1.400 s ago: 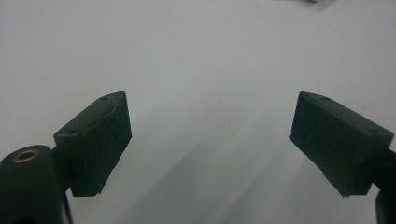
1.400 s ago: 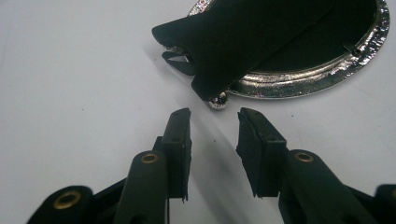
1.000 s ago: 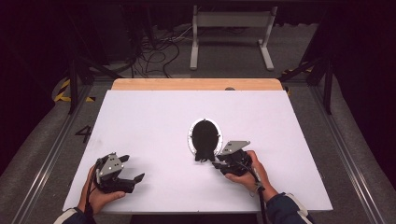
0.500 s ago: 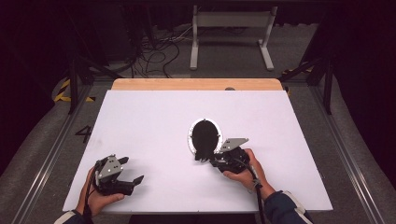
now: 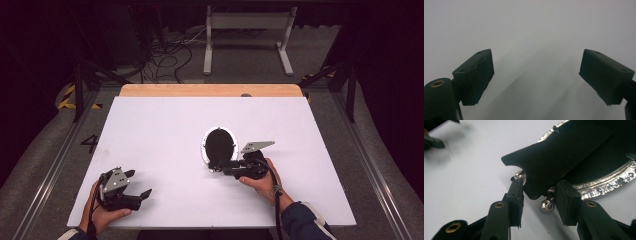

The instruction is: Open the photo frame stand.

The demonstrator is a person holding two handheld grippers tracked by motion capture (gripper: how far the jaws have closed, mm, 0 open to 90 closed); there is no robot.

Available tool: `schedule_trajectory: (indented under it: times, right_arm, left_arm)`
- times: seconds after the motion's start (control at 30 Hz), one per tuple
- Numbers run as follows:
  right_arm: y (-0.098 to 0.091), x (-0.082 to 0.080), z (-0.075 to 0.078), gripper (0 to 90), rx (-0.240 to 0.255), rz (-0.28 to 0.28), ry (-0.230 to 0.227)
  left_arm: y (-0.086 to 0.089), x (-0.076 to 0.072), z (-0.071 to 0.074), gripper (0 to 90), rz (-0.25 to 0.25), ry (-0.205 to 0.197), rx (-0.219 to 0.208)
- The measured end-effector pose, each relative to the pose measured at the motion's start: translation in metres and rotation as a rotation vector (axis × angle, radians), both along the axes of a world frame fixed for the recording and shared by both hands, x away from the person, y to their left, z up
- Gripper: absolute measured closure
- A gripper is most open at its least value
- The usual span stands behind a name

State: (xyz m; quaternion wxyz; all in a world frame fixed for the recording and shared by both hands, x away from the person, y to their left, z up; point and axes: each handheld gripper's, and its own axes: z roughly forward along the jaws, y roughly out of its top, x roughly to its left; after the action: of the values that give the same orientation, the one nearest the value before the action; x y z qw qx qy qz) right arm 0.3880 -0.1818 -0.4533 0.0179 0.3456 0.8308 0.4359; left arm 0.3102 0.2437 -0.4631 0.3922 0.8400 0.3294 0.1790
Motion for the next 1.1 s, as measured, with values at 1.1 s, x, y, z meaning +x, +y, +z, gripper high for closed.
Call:
schedule_trajectory:
  times: [1.1]
  right_arm:
    - [-0.011, 0.025, -0.02, 69.7, 0.431, -0.15, 0.36]
  left_arm:
    - [-0.095, 0.097, 0.01, 16.5, -0.155, 0.142, -0.141]
